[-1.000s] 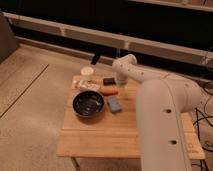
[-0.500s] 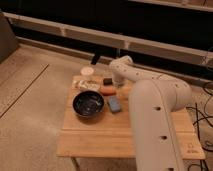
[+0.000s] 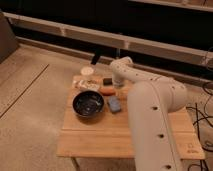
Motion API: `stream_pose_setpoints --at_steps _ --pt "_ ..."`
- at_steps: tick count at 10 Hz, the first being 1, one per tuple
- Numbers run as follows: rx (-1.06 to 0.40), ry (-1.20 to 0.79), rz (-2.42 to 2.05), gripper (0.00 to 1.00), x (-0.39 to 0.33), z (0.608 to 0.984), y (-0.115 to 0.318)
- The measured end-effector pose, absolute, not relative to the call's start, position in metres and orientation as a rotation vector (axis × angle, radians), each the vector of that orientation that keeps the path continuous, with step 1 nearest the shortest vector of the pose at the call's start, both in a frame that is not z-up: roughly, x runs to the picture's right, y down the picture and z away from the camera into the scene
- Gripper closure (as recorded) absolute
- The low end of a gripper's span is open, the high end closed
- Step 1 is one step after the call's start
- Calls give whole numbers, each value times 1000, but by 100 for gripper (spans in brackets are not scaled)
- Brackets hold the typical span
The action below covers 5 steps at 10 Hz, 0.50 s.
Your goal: Drag the pepper across the table
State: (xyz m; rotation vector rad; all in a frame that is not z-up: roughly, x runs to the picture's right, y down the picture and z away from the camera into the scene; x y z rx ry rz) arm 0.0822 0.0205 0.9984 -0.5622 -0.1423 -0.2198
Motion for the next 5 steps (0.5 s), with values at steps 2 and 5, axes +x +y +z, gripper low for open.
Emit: stream_pose_setpoints --at_steps 2,5 --pt "-565 -153 -218 98 84 1000 22" --pt "-578 -146 -217 100 92 1003 25"
